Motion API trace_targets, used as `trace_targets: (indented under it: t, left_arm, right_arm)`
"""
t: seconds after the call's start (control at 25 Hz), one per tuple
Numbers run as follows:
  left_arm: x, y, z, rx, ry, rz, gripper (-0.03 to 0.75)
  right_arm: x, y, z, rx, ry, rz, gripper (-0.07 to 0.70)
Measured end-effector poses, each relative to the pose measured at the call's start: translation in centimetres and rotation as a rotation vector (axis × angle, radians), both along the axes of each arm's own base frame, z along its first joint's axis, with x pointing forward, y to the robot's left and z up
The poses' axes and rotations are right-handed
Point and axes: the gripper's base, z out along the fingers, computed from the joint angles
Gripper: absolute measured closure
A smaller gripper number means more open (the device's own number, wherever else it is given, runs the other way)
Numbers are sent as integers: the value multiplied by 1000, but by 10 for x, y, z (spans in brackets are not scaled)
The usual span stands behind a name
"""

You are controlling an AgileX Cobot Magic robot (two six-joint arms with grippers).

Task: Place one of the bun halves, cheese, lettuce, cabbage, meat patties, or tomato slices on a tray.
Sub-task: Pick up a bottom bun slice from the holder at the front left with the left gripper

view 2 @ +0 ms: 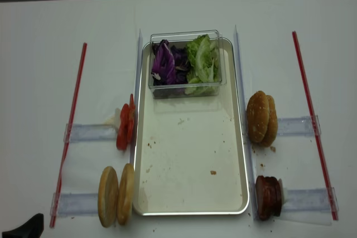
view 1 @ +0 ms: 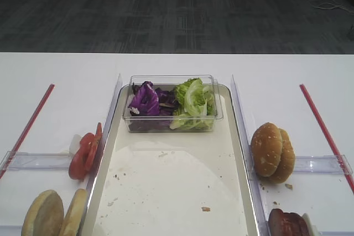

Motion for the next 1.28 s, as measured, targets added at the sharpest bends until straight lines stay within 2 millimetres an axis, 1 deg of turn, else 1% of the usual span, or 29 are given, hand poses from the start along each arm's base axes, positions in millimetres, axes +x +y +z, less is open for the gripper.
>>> trace_targets:
  t: [0.16,0.36,0.56,0.8,1.0,1.28]
  left_arm:
    - [19,-2,16,-21,69,26,60]
    - [45,-8,26,-73,165,60,60]
    - [75,-12,23,-85,294,77,60]
    - [107,-17,8,-68,441,64,60]
    - [121,-18,-2,-51,511,56,60]
    - [123,-18,-4,-39,522,50,60]
  right_arm:
    - [0,0,0,-5,0,3,-61]
    - [0,0,0,-5,-2,3,-61]
    - [0,0,0,-5,-2,3,-61]
    - [0,0,0,-5,-2,3,-61]
    - [0,0,0,-5,-2,3,-61]
    - [0,0,0,-5,-2,3,-61]
